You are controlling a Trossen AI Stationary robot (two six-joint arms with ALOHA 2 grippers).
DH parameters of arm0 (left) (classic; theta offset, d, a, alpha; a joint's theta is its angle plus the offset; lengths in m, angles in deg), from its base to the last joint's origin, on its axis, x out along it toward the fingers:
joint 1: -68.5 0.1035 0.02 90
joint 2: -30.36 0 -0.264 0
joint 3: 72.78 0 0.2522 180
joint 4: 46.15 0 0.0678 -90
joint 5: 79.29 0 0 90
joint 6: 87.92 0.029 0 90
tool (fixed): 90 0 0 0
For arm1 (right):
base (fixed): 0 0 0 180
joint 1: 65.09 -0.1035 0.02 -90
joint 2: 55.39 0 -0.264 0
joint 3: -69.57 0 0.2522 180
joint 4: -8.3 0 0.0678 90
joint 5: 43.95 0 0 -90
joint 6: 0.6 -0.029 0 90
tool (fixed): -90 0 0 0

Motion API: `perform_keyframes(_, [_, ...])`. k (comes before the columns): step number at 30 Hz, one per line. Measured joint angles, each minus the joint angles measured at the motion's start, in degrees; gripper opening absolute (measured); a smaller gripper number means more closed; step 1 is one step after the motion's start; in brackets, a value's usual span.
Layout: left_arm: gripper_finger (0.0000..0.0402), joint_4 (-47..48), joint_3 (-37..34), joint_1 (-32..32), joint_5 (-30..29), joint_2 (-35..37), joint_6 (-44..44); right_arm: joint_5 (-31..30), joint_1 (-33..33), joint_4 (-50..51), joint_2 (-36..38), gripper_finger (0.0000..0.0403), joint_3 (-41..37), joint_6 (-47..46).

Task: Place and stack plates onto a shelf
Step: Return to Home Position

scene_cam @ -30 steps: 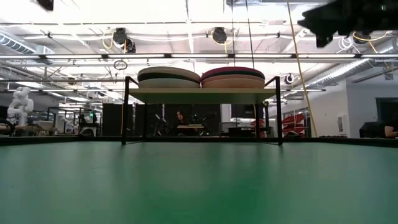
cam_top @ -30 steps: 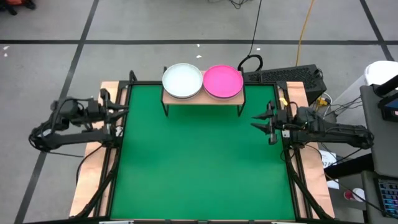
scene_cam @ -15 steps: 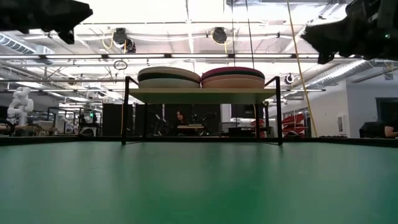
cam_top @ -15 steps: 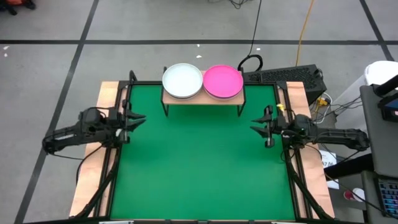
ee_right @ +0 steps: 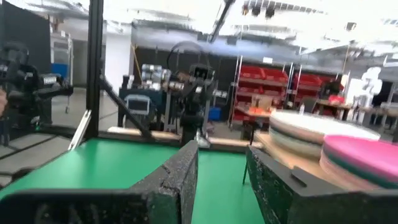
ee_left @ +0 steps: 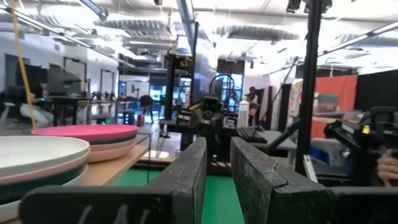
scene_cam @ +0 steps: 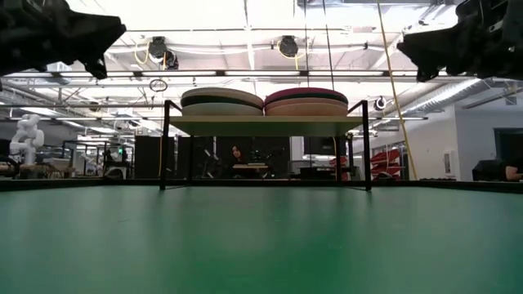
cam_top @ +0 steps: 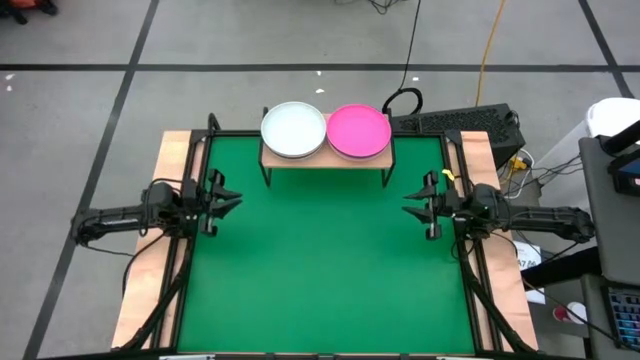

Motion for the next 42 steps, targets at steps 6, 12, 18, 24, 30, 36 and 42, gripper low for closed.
perform_keyframes(6, [0.0077, 0.2, 0.0, -1.2, 0.2, 0.0, -0.8, -0.1, 0.0, -1.1, 0.0, 0.0121, 0.0, 0.6])
perform_keyframes(12, [0.0077, 0.2, 0.0, -1.2, 0.2, 0.0, -0.9, 0.1, 0.0, -0.7, 0.0, 0.0121, -0.1, 3.1])
perform_keyframes(18, [0.0077, 0.2, 0.0, -1.2, 0.2, 0.0, -0.9, 0.1, 0.0, -1.1, 0.0, 0.0121, -0.1, 3.1])
perform_keyframes(24, [0.0077, 0.2, 0.0, -1.1, 0.2, 0.0, -0.9, 0.1, 0.0, -1.1, 0.0, 0.0121, -0.1, 3.1])
perform_keyframes(30, [0.0077, 0.3, 0.0, -1.1, 0.2, 0.0, -1.0, 0.1, 0.0, -1.1, 0.0, 0.0121, -0.1, 1.2])
perform_keyframes(36, [0.0077, 0.3, 0.0, -1.1, 0.2, 0.0, -1.0, 0.1, 0.0, -1.1, 0.0, 0.0121, -0.1, 1.5])
perform_keyframes(42, [0.0077, 0.3, 0.0, -1.1, 0.2, 0.0, -1.0, 0.1, 0.0, -1.1, 0.0, 0.0121, -0.1, 1.6])
